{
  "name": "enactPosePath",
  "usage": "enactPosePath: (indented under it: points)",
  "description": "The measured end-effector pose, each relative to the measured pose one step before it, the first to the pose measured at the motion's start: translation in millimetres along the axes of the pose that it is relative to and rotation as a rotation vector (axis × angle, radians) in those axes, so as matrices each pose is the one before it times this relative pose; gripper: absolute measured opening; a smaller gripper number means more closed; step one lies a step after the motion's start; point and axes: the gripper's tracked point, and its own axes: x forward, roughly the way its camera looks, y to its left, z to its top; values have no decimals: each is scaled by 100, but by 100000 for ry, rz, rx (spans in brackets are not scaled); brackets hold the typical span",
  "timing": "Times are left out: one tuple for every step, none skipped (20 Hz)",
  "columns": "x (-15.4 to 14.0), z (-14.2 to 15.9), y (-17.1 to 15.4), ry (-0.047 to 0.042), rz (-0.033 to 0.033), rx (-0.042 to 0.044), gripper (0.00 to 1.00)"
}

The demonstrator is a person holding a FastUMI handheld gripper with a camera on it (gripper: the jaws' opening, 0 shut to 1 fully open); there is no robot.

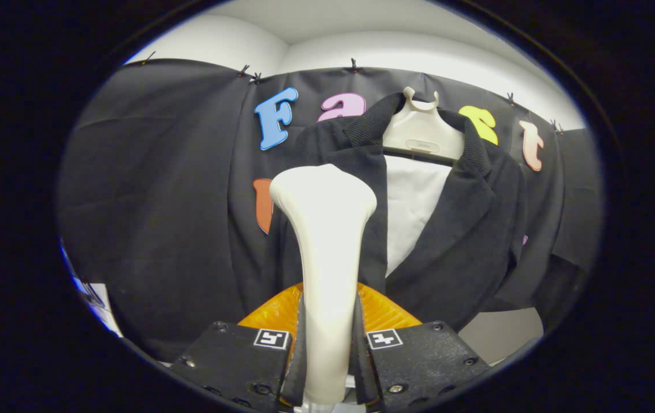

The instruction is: Iron the clothes twice with a garment steamer, once on the left side and once on the right side.

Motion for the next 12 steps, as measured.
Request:
enactPosePath:
  points:
    - [216,-857,79,1182,858,1001,36]
    - [111,-679,2,1043,298,455,36]
    - [27,-505,3,650,199,186,36]
    - [4,-613,100,1002,756,180,36]
    - [65,-759,63,1036,616,508,36]
    - [3,-629,39,984,310,225,36]
    - [-24,-577,-28,642,26,550,36]
    - [-70,-562,-37,767,3,268,36]
    - [1,-661,79,788,179,648,36]
    - [-31,-636,11,825,115,261,36]
    - [9,-594,18,606,-209,235,36]
    - [8,-450,5,404,-204,159,36]
